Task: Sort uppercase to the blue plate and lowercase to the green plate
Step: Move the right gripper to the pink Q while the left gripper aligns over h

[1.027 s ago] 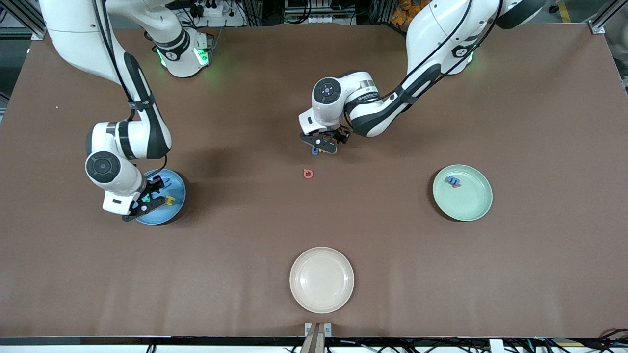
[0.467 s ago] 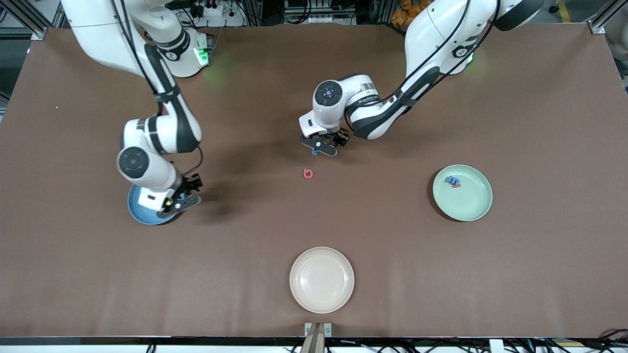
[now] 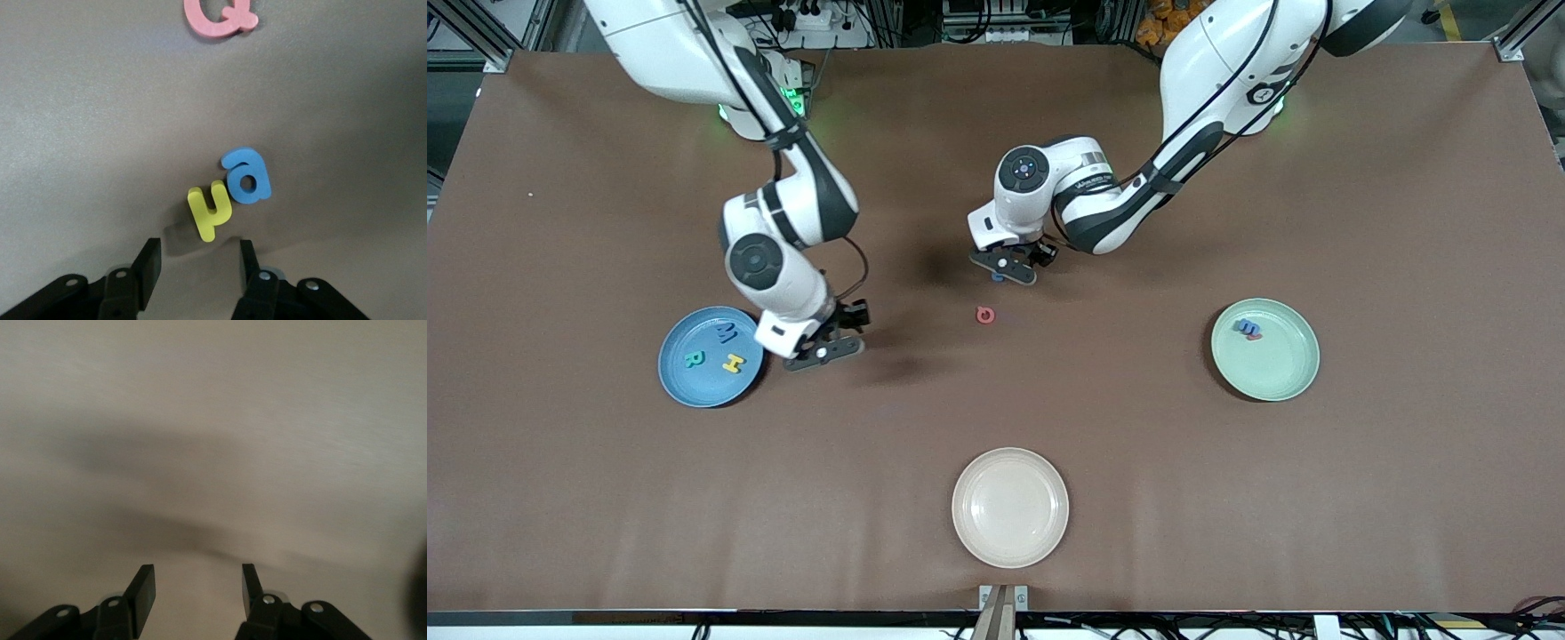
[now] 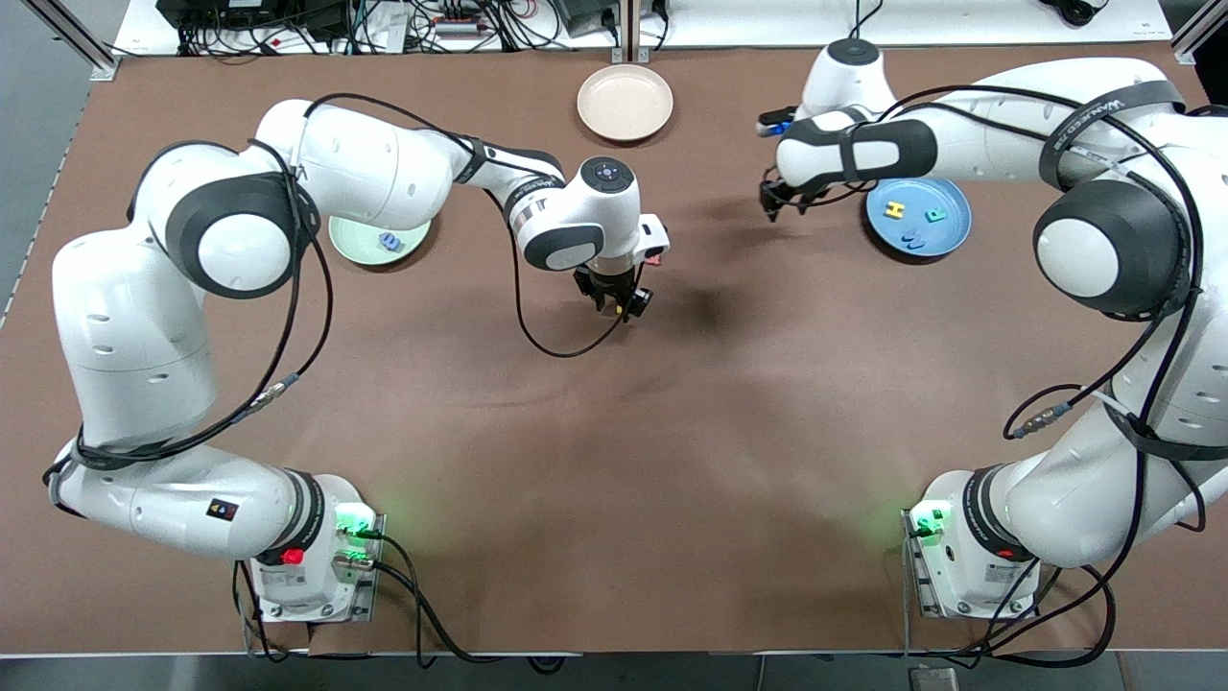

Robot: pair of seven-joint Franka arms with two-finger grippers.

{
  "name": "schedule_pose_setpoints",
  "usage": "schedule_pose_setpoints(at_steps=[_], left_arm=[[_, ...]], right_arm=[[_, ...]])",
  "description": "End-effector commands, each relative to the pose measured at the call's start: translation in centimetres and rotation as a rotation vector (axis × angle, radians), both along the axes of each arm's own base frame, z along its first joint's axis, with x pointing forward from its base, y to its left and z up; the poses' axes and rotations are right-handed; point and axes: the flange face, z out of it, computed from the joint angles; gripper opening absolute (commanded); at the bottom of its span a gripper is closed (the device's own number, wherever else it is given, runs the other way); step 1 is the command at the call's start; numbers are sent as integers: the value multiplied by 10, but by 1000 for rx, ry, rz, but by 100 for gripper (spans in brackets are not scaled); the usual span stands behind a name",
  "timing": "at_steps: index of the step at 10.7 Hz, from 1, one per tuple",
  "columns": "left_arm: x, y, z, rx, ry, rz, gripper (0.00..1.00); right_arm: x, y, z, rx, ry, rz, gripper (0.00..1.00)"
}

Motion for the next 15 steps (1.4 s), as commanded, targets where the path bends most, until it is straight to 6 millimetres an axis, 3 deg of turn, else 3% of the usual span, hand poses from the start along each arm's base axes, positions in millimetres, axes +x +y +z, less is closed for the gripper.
schedule_pose_setpoints(at_steps=[1, 7, 10, 15], left_arm=[[1, -3, -3, -1, -25, -15, 50], [6, 1, -3, 7, -48, -29, 45], [6, 0, -3, 6, -49, -32, 43], [10, -1, -3, 1, -52, -25, 42]], right_arm=[[-3, 7, 1, 22, -17, -17, 61], [-15, 54, -5, 70, -80, -16, 61], [-32, 90, -9, 77, -83, -57, 61], [-32, 91, -15, 74, -79, -57, 61]])
